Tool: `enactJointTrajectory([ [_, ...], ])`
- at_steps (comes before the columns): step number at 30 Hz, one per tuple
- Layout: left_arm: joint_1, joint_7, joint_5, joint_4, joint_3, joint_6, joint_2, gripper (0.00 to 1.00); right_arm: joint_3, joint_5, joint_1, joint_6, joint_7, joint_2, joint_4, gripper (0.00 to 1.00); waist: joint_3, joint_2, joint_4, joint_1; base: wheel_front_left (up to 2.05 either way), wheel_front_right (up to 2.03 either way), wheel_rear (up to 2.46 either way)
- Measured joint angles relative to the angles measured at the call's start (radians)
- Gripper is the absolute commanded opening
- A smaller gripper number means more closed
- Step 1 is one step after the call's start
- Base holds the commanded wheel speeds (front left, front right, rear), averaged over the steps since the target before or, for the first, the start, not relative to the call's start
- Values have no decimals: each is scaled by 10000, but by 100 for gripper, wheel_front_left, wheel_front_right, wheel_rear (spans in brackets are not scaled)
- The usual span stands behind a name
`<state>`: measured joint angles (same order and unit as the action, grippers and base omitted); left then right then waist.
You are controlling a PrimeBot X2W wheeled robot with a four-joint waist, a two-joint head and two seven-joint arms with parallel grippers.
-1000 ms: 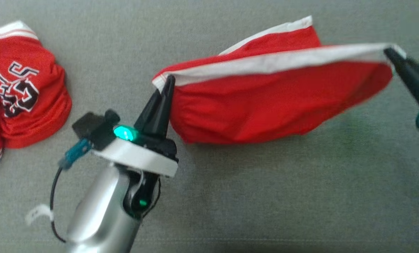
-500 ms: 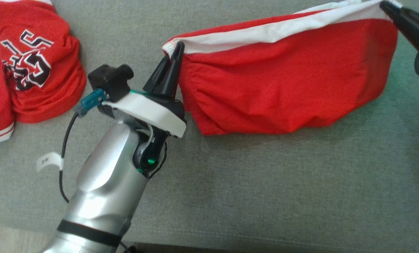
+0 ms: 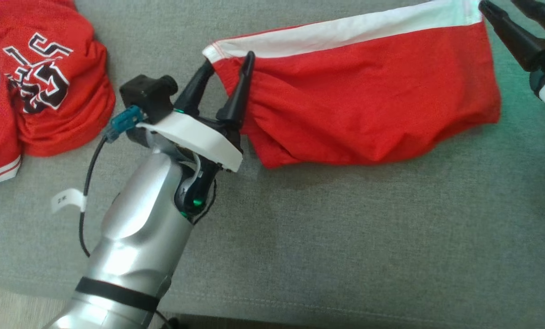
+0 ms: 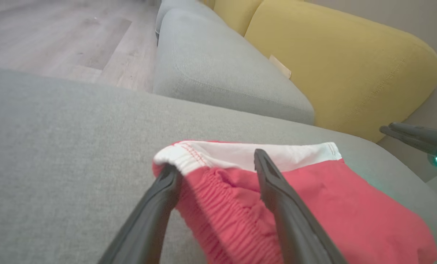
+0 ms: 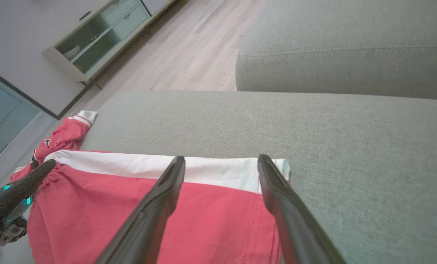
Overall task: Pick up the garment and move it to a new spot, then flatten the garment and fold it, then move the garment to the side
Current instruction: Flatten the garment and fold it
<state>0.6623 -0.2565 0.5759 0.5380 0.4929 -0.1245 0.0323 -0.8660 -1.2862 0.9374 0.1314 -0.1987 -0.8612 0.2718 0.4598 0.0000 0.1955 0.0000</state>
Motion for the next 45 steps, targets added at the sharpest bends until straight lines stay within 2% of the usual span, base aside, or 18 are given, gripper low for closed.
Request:
enactJointTrajectory([
  [5,-308,0,-1005,-476,-474,104,-6,100,-330,-107,-134,0,963,-115,23,100,-391,0,-106,0,0,0,0],
  [10,-1736,0,-1501,-593,-596,247,40,100,-591,-50,-948,0,2190,-109,376,100,-956,0,-259,0,0,0,0],
  [13,-2457,2,-1659,-815,-928,456,151,100,-872,119,-1503,0,2468,345,1080,100,-1322,0,-371,0,0,0,0],
  [18,-3394,0,-2178,-1852,-1254,972,213,100,-890,242,-1923,0,2945,1404,2940,100,-1894,0,-340,0,0,0,0],
  [26,-5477,2,-3143,-3904,-1143,1791,186,100,-600,362,-1919,2,2800,2708,5973,100,-2307,0,666,0,0,0,0],
  [32,-6330,0,-3699,-5058,-704,2278,184,100,-675,765,-1904,0,2633,3120,7866,100,-2465,1,1494,0,0,0,0],
  [38,-6597,0,-3733,-5235,-378,2560,186,100,-673,863,-1648,0,2328,3555,8876,100,-2578,0,1850,0,0,0,0],
  [39,-6593,0,-3735,-5250,-347,2577,186,100,-675,863,-1643,0,2238,3590,8903,93,-2582,0,1871,-1,0,0,0],
  [41,-6593,0,-3735,-5264,-267,2610,186,100,-677,834,-1641,2,2115,3624,8913,4,-2583,0,1883,0,0,0,0],
  [42,-6593,0,-3735,-5269,-247,2656,186,100,-683,821,-1641,0,2079,3630,8916,0,-2578,1,1874,0,0,0,0],
  [45,-6591,0,-3737,-5281,-265,2742,186,100,-683,821,-1592,2,2086,3741,8945,0,-2563,1,1747,0,0,0,0],
])
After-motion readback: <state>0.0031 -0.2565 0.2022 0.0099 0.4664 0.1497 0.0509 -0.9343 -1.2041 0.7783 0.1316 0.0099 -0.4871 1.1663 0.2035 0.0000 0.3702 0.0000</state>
